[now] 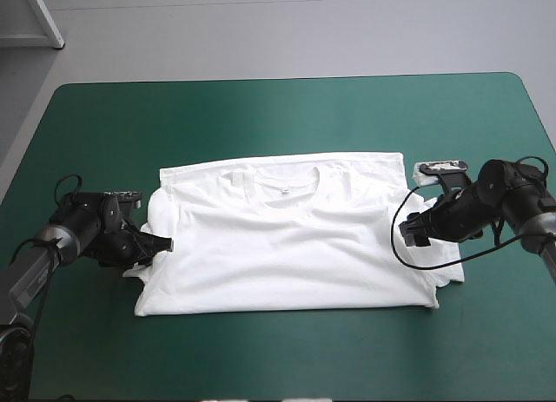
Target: Fold the cloth
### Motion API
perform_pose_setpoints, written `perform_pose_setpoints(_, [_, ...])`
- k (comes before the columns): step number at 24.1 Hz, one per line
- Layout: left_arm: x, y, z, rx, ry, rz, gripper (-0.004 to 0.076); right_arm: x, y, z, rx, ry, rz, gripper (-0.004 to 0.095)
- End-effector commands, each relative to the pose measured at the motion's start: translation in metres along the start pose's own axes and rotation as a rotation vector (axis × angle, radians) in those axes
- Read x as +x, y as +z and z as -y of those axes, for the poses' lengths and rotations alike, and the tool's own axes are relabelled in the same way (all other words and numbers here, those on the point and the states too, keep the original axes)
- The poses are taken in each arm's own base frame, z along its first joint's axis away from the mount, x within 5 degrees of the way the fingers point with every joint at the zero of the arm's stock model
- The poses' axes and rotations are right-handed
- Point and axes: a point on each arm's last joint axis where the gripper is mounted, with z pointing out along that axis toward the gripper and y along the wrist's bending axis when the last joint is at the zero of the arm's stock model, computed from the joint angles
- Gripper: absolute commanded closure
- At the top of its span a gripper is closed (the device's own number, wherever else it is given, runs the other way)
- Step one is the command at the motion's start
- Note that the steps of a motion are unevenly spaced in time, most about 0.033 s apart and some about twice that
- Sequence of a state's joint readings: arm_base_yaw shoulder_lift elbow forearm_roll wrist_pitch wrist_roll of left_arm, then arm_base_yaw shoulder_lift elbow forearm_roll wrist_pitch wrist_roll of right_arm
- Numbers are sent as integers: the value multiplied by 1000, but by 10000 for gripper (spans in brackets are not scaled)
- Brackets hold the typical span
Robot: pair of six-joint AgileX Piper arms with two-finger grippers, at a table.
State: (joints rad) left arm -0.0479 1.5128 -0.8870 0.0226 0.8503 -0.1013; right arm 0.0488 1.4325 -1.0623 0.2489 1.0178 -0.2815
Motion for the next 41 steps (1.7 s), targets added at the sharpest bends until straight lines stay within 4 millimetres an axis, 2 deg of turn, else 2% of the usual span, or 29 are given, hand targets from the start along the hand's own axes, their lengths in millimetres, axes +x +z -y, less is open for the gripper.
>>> perform_pose_setpoints(1, [13,9,1,12,-20,-19,430,-7,-17,-2,11,-11,95,194])
perform_pose_setpoints(3, [23,18,1,19,-29,-38,463,-7,-17,-2,13,-12,101,194])
perform_pose_setpoints(4, [30,25,0,17,-27,-55,516,-7,-17,-2,13,-12,102,194])
perform_pose_setpoints(10, [36,29,-1,3,-10,-66,717,-6,-17,-2,6,-10,83,194])
perform_pose_setpoints(14, [36,22,-4,-23,-11,-31,732,-4,-17,-3,-6,-5,67,194])
perform_pose_setpoints(16, [36,12,-7,-47,-34,14,732,-4,-17,-4,-10,-4,62,194])
perform_pose_setpoints(18, [37,-9,-13,-100,-75,121,732,-3,-17,-4,-11,-4,60,194])
perform_pose_setpoints(21, [43,-51,-24,-174,-142,328,732,-4,-17,-4,-13,-3,61,194])
perform_pose_setpoints(22, [44,-58,-25,-173,-151,359,732,-4,-17,-4,-15,-2,63,194])
perform_pose_setpoints(23, [44,-73,-23,-145,-160,438,732,-4,-17,-4,-18,-1,71,194])
perform_pose_setpoints(25, [40,-89,-16,-46,-134,540,732,-5,-17,-4,-16,0,76,194])
perform_pose_setpoints(27, [35,-95,0,112,-69,608,732,-5,-17,-4,-16,0,76,194])
perform_pose_setpoints(30, [30,-82,35,321,86,546,732,-5,-17,-4,-15,-3,79,194])
perform_pose_setpoints(34, [27,-52,69,371,221,404,732,-5,-17,-4,-14,-3,82,194])
perform_pose_setpoints(39, [24,-27,89,370,274,329,715,-5,-17,-3,3,-11,79,194])
perform_pose_setpoints(41, [24,-25,91,367,285,332,650,-5,-17,-1,15,-4,78,194])
